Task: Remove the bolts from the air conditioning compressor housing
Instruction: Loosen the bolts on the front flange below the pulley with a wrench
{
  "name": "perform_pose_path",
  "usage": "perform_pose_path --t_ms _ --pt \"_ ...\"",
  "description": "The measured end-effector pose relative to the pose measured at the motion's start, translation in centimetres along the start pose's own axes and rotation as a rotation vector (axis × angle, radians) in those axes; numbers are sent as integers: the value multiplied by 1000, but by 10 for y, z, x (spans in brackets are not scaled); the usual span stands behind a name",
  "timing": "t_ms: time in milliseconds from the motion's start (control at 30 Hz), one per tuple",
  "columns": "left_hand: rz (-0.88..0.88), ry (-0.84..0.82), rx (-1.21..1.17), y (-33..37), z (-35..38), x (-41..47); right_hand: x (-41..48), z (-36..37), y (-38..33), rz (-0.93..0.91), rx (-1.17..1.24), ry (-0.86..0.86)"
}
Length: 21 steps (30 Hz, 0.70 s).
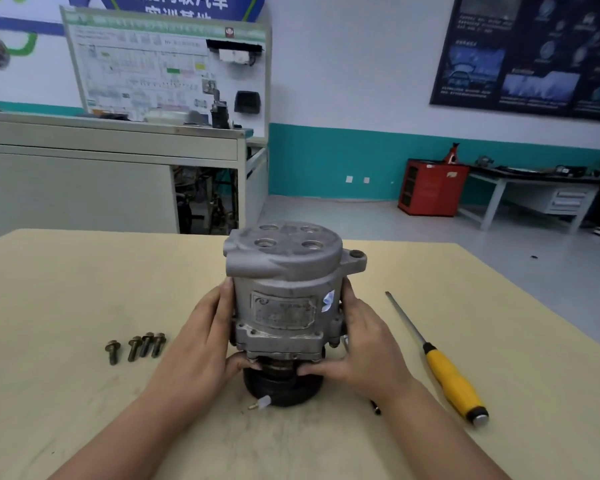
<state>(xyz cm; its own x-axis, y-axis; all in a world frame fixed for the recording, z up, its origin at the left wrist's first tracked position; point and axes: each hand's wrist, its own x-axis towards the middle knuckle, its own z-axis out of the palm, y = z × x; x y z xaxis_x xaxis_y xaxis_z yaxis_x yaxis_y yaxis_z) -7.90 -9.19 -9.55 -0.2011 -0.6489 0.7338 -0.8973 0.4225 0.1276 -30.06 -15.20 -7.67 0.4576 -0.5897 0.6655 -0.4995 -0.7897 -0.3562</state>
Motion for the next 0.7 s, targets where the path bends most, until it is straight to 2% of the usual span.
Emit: perform_pose_path --t_ms 200,333,533,700 --pt "87 68 24 -6 3 -1 1 1 -2 -87 -124 179" --pt "132 112 -22 -1 -1 -2 -2 -1 -10 -63 -128 246" --pt "105 107 -58 8 -13 -3 -3 -12 -18 18 -64 233" --pt "29 48 -82 17 -19 -2 -1 -16 -20 -20 -36 302"
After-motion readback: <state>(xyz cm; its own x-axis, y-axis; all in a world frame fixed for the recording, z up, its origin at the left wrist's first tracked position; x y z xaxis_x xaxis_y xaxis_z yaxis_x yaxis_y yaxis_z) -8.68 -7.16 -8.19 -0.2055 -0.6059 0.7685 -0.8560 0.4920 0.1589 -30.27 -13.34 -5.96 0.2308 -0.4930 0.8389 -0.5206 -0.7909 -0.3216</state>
